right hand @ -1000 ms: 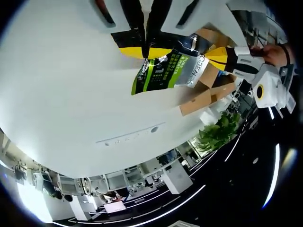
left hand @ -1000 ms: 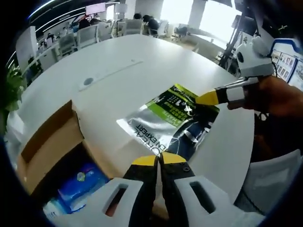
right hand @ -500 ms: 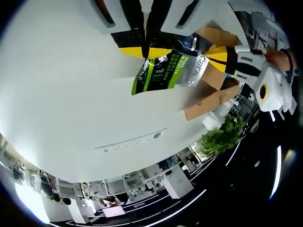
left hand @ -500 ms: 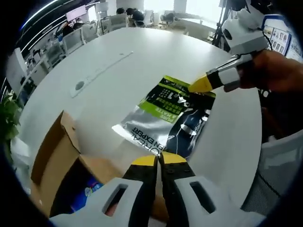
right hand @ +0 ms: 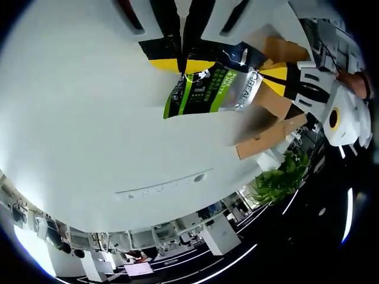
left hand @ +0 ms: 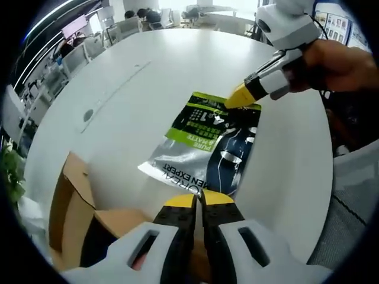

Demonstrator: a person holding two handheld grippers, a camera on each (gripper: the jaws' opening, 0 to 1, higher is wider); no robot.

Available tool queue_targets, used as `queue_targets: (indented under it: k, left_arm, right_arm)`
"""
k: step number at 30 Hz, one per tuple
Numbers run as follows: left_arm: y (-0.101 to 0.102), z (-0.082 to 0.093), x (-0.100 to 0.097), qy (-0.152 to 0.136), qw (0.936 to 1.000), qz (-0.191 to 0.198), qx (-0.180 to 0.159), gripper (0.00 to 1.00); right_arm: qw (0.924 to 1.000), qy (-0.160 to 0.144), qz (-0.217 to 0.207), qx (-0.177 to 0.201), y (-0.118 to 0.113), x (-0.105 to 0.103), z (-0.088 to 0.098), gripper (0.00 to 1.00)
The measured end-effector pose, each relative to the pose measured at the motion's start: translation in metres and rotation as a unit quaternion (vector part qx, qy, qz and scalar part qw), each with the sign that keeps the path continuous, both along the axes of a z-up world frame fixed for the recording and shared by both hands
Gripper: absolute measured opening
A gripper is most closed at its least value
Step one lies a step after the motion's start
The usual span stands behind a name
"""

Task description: Operate the shoe box by opening the lid, removing the specified soft item, and placing it in the target area until the item is outside and the box remains undamaged.

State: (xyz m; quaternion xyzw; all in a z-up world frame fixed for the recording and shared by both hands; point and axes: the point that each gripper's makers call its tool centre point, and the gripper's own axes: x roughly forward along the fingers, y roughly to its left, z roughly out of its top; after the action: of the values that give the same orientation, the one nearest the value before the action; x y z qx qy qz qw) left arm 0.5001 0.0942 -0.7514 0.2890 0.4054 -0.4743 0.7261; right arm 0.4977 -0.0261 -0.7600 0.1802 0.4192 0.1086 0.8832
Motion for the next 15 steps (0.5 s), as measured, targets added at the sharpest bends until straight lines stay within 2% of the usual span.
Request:
queue_targets:
  k: [7,12,15]
  left_arm:
    - [0.002,-0.008,0.000,-0.002,0.9998,0.000,0.017,0.03]
    - [0.009,-0.015,0.000,-0.016,0.9985,-0.003,0.051,0.01]
    - [0.007,-0.014,0.001,-0.007,0.9989,0.013,0.045,0.01]
  right_arm:
    - [0.9999,0.006,0.006,-0.006,0.002,0.002,-0.007,0.00]
    - [0.9999,0.011,0.006,0.000,0.005,0.002,-0.010,0.00]
    - [0.9999,0.011,0.010,-0.001,0.010,0.003,-0.012,0.00]
